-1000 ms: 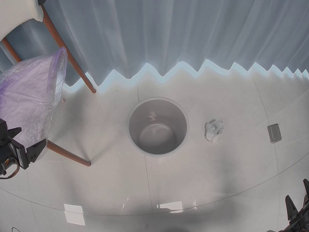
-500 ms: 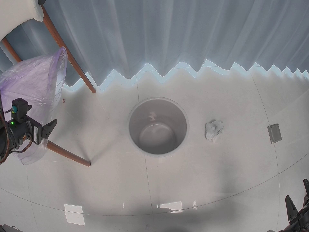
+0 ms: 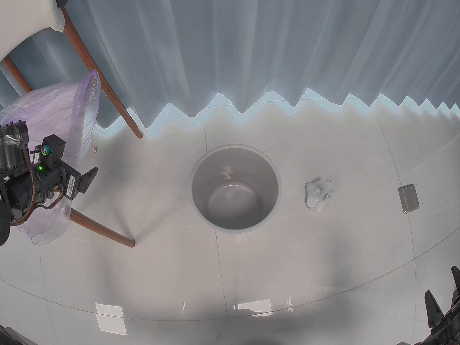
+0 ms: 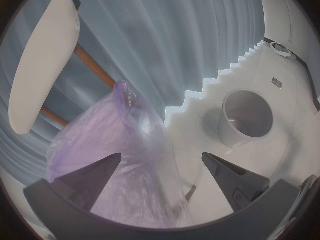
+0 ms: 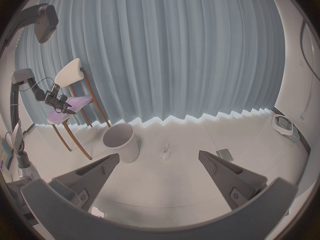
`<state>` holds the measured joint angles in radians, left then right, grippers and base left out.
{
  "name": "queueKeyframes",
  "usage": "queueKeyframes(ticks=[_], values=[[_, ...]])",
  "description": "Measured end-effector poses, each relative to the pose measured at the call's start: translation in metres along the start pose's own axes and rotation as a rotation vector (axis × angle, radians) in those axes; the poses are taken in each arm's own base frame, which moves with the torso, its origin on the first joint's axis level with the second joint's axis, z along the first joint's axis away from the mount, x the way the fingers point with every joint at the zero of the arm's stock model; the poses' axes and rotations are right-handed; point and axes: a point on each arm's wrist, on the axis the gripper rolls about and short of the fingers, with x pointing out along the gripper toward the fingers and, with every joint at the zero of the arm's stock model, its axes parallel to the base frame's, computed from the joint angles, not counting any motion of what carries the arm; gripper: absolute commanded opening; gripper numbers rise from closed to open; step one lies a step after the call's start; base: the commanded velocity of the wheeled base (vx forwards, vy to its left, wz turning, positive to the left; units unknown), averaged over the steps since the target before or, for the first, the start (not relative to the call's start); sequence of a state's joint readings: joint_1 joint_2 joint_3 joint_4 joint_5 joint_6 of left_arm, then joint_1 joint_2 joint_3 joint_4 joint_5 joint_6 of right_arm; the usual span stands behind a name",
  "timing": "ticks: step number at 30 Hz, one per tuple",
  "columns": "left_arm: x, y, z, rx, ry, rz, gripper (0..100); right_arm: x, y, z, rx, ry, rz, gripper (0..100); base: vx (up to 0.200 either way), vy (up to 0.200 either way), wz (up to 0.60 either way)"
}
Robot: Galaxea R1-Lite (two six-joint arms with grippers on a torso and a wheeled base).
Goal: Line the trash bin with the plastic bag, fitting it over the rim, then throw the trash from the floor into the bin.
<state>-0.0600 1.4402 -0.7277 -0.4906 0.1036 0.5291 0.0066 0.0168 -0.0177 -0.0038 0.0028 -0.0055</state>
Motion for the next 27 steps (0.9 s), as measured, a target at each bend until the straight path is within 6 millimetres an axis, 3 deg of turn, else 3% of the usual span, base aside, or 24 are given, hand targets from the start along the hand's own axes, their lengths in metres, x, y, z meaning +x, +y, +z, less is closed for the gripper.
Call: queueKeyframes(ticks=[8,17,18,27], values=[[0.02,0.008,0.014,0.045,-0.02,0.031,100,0.0,0.0,0.0,0.0,0.0,0.002,100,0.0,0.0,0.0],[0.03,0.012,0.015,0.069,0.005,0.069,100,0.0,0.0,0.0,0.0,0.0,0.002,100,0.0,0.0,0.0],[0.031,0.012,0.015,0.069,0.006,0.069,0,0.0,0.0,0.0,0.0,0.0,0.002,100,0.0,0.0,0.0],[0.032,0.016,0.012,0.088,0.02,0.082,0,0.0,0.0,0.0,0.0,0.0,0.002,100,0.0,0.0,0.0]])
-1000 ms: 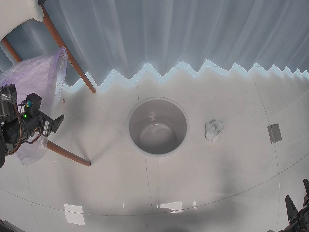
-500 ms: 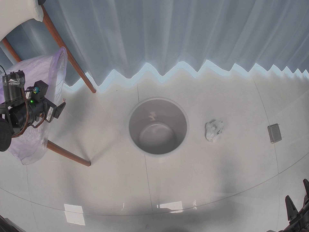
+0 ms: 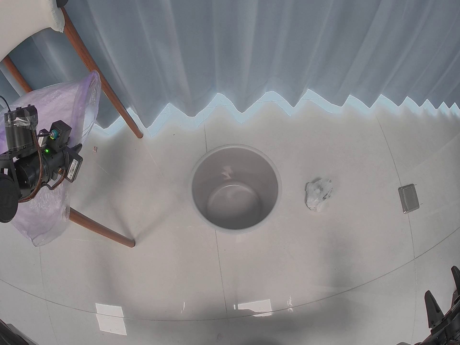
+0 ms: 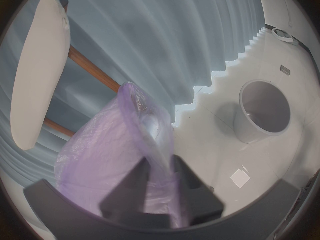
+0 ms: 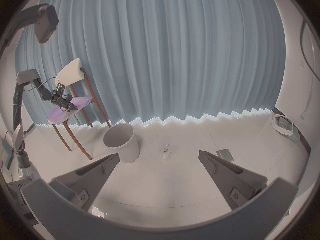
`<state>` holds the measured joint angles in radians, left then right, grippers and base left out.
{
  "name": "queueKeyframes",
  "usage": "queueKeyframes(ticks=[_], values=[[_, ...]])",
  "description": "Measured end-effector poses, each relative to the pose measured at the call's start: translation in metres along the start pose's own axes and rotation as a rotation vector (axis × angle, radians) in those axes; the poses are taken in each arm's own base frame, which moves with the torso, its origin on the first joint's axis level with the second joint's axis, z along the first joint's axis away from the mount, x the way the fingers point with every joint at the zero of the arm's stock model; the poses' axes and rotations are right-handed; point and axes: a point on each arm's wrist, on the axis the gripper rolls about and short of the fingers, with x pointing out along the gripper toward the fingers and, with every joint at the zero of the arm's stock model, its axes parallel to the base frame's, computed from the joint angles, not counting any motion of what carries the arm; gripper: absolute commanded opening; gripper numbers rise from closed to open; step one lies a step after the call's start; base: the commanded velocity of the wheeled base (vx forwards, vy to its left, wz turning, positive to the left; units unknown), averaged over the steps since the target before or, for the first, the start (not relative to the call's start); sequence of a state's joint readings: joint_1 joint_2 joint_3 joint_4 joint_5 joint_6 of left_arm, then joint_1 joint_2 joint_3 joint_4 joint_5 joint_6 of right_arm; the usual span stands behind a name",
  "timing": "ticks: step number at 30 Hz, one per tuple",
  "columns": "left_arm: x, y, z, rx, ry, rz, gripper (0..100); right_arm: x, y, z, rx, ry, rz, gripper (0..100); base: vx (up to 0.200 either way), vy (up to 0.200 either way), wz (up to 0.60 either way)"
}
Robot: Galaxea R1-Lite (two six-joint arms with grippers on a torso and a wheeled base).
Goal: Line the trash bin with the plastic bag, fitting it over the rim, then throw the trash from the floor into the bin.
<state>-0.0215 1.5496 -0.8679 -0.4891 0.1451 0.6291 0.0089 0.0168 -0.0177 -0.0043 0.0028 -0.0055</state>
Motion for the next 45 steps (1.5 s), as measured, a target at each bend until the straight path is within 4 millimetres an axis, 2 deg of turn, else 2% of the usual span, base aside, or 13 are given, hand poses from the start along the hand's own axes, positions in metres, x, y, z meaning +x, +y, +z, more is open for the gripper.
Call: queueKeyframes(ticks=[10,18,25,31,38,45], values=[[-0.006,0.012,0.0,-0.049,-0.009,0.033,0,0.0,0.0,0.0,0.0,0.0,0.0,100,0.0,0.0,0.0],[-0.03,0.016,0.007,-0.286,-0.056,0.012,0,0.0,0.0,0.0,0.0,0.0,-0.002,100,0.0,0.0,0.0],[-0.059,0.01,0.002,-0.46,-0.013,-0.19,0,0.0,0.0,0.0,0.0,0.0,-0.003,100,0.0,0.0,0.0],[-0.085,0.01,0.004,-0.653,-0.051,-0.311,0,0.0,0.0,0.0,0.0,0.0,-0.004,100,0.0,0.0,0.0],[-0.103,0.006,0.011,-0.861,-0.079,-0.423,0,0.0,0.0,0.0,0.0,0.0,-0.006,100,0.0,0.0,0.0],[-0.117,-0.009,0.025,-0.984,-0.099,-0.587,0,0.0,0.0,0.0,-0.002,0.0,-0.007,100,0.0,0.0,0.0]])
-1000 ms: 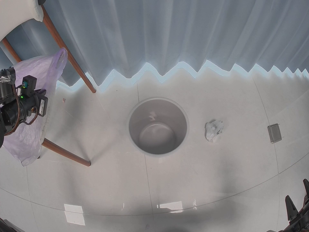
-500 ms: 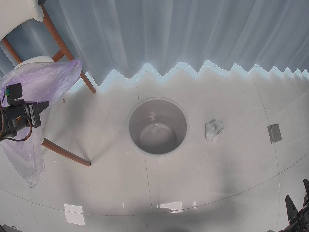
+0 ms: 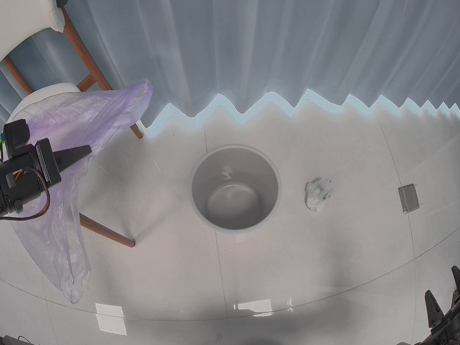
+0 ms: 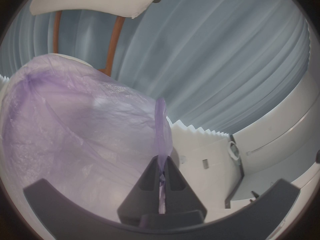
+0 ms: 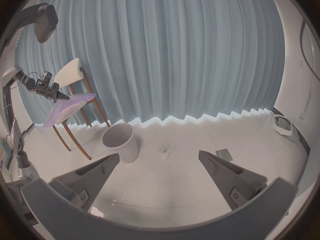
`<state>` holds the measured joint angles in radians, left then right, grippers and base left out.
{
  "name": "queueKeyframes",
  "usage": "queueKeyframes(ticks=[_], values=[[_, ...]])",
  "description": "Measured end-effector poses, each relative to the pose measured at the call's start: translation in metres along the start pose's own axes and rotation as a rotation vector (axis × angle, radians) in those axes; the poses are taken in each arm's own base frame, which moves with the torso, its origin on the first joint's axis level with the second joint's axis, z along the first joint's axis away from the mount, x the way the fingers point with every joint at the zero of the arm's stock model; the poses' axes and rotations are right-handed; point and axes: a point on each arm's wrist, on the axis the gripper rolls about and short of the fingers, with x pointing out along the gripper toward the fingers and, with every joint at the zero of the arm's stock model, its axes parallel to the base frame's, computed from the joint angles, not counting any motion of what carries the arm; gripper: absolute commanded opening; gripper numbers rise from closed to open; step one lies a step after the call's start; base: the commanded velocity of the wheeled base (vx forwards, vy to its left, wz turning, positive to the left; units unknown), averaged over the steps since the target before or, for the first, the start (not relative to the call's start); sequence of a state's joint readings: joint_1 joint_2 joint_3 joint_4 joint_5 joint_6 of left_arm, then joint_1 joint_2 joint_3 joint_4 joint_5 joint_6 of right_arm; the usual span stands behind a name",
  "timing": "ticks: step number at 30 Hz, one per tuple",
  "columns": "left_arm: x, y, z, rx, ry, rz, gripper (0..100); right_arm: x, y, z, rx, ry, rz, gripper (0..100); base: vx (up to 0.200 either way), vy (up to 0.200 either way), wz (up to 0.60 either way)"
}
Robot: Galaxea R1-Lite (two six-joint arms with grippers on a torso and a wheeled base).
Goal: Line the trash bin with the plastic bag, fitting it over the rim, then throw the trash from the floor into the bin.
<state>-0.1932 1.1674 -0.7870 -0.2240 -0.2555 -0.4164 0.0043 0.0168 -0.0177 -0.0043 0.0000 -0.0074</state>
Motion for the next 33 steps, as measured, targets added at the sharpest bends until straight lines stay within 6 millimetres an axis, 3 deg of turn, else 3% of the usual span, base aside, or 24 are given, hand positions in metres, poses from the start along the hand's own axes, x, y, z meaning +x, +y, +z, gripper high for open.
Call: queueKeyframes(ticks=[9,24,33], values=[[0.004,-0.038,0.002,-0.068,-0.062,-0.254,0,0.0,0.0,0.0,0.0,0.0,0.0,100,0.0,0.0,0.0],[0.013,-0.09,-0.018,-0.132,0.087,-0.527,0,0.0,0.0,0.0,0.0,0.0,-0.001,100,0.0,0.0,0.0],[0.034,-0.104,-0.012,-0.134,0.069,-0.562,0,0.0,0.0,0.0,0.001,0.0,-0.002,100,0.0,0.0,0.0]])
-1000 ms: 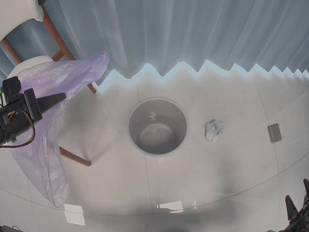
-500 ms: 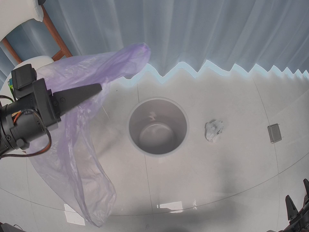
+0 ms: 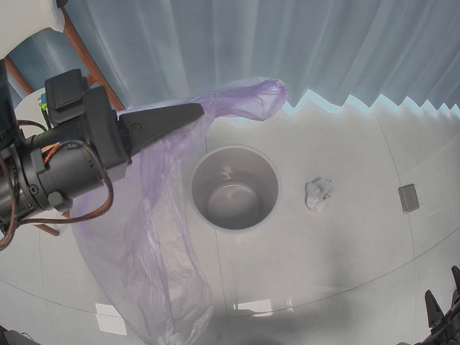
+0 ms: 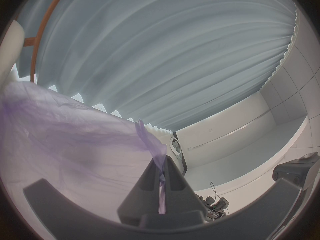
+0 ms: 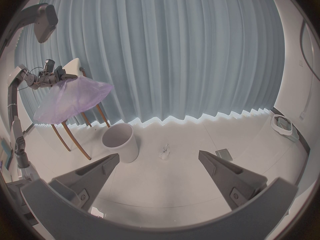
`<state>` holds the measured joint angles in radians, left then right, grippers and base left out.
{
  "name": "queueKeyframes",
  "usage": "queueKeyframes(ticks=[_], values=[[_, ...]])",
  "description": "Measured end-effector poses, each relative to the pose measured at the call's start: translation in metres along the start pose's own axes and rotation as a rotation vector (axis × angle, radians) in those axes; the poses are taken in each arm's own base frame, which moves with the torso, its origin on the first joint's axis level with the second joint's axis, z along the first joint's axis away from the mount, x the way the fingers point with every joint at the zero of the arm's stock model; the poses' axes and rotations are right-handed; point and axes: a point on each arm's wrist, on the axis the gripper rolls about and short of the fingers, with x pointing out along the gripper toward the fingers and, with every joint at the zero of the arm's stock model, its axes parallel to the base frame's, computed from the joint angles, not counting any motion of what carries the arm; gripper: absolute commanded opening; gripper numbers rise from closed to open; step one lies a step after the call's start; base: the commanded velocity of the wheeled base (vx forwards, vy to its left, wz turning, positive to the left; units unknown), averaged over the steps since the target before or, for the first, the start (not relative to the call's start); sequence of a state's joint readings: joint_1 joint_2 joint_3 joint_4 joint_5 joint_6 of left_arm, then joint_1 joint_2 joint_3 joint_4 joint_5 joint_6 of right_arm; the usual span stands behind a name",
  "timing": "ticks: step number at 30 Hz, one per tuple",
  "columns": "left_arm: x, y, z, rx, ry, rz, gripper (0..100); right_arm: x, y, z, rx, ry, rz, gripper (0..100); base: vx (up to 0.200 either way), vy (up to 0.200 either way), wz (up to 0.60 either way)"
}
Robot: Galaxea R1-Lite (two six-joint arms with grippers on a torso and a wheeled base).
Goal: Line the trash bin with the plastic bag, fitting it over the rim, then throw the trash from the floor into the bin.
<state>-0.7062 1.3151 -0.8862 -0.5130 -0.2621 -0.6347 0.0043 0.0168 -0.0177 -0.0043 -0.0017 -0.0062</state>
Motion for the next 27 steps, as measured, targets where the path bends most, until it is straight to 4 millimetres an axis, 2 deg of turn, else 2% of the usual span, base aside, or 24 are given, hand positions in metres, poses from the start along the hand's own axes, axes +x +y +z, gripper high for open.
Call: queueKeyframes(ticks=[5,14,18,27], values=[[0.006,0.008,0.005,0.004,-0.013,0.03,0,0.0,0.0,0.0,0.0,0.0,0.0,100,0.0,0.0,0.0],[0.014,0.008,0.029,0.026,-0.077,0.019,0,0.0,0.0,0.0,0.0,0.0,0.0,100,0.0,0.0,0.0],[0.016,0.013,0.026,0.025,-0.057,0.021,0,0.0,0.0,0.0,0.0,0.0,0.0,100,0.0,0.0,0.0],[0.014,0.04,0.008,0.05,0.006,0.115,0,0.0,0.0,0.0,0.001,0.0,0.001,100,0.0,0.0,0.0]])
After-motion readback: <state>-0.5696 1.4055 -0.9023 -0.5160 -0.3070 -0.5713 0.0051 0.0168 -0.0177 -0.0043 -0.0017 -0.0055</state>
